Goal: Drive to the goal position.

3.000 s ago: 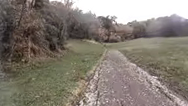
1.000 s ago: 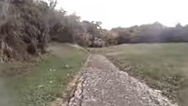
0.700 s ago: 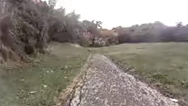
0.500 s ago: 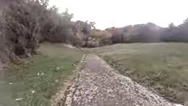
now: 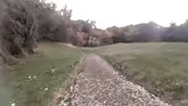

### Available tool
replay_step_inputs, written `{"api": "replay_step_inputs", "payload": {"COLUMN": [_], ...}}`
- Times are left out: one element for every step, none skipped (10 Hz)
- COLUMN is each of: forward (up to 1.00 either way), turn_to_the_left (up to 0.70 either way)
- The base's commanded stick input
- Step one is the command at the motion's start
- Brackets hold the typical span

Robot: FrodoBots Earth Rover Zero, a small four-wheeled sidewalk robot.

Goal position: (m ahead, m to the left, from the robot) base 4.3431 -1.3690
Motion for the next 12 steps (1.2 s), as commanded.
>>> {"api": "replay_step_inputs", "payload": {"forward": [1.0, 1.0, 1.0, 1.0, 1.0, 1.0, 1.0, 1.0, 1.0, 1.0, 1.0, 1.0], "turn_to_the_left": [-0.11, -0.03, 0.0, 0.0, 0.09, 0.25, 0.15, 0.07, 0.0, 0.0, 0.0, 0.0]}}
